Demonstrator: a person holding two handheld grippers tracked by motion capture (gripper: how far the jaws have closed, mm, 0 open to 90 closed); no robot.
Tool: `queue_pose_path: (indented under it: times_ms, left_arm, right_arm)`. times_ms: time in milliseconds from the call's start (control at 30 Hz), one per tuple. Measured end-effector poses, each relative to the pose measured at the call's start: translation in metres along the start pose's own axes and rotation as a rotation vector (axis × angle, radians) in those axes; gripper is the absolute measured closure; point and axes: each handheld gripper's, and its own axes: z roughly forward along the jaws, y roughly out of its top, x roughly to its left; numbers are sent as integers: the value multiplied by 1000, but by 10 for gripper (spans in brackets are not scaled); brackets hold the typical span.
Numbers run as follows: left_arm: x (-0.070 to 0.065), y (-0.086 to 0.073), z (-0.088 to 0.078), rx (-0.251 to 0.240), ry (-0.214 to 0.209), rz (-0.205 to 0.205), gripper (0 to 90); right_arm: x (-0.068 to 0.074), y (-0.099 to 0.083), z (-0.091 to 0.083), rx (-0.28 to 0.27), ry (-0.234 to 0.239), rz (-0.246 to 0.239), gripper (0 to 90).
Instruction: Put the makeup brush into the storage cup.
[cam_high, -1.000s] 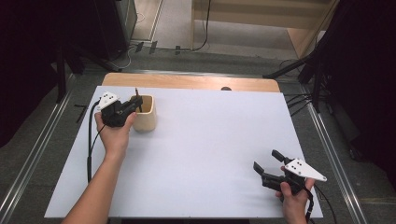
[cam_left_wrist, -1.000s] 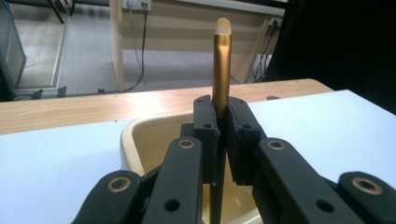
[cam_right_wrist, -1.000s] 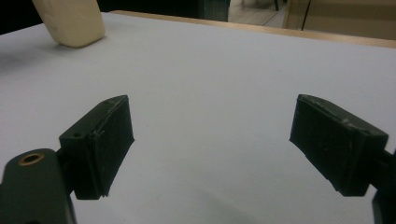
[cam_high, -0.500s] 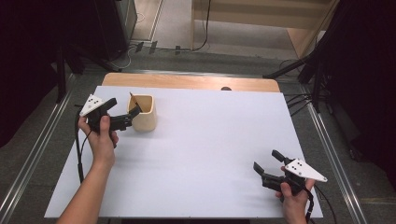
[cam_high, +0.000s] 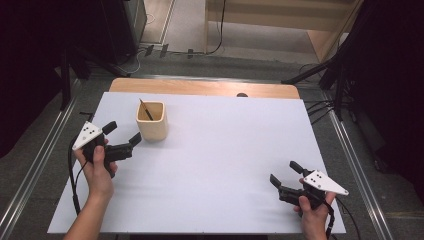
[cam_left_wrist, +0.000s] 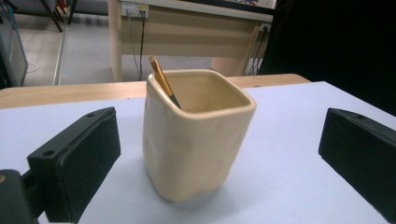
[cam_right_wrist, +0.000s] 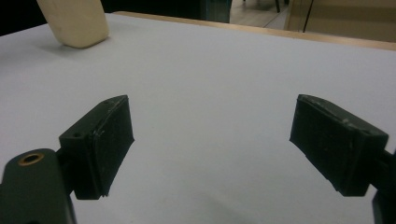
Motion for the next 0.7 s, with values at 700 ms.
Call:
queue_pose_path:
  times_ms: [700]
  left_arm:
    - [-8, -44, -46, 19, -20, -31, 0]
  right_arm:
    - [4, 1, -2, 5, 2, -21, 138]
